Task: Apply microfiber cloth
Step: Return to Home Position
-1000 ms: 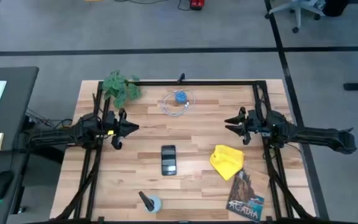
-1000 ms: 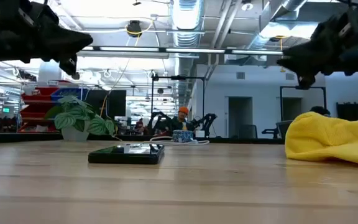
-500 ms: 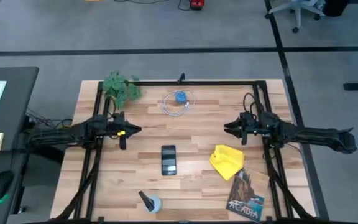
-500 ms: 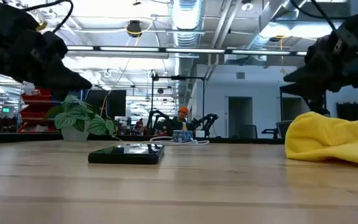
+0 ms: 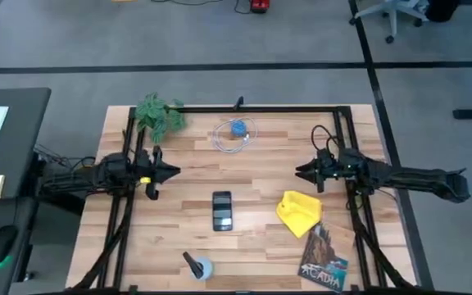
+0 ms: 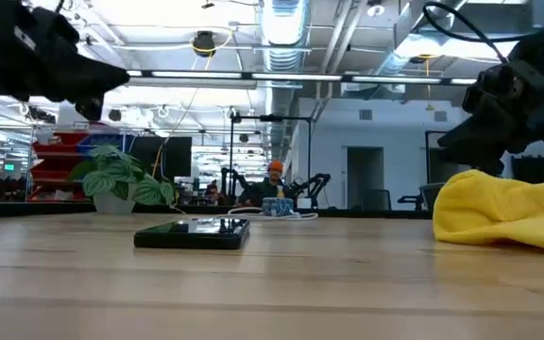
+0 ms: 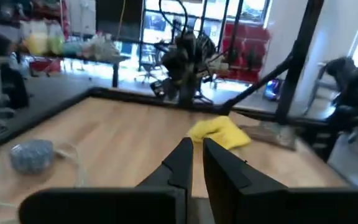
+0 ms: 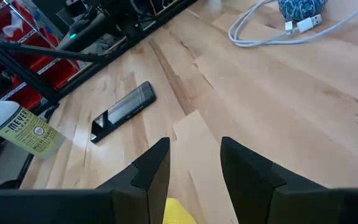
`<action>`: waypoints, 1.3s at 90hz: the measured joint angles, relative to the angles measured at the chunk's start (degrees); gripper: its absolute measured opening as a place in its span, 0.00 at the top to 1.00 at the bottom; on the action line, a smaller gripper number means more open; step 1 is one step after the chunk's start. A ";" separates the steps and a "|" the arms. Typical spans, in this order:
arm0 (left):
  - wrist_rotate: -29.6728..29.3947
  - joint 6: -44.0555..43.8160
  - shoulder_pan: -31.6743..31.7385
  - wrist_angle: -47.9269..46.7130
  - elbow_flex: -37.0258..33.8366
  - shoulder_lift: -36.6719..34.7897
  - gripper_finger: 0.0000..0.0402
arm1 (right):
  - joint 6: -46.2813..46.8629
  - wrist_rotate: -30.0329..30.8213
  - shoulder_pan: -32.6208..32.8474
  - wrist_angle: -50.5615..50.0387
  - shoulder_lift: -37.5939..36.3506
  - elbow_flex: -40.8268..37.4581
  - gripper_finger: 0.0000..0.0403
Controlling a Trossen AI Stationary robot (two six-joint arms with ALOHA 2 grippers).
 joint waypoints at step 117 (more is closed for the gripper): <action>-3.04 2.05 -1.21 1.03 -0.30 1.92 0.96 | -22.93 3.39 16.84 -1.22 -20.87 0.00 0.68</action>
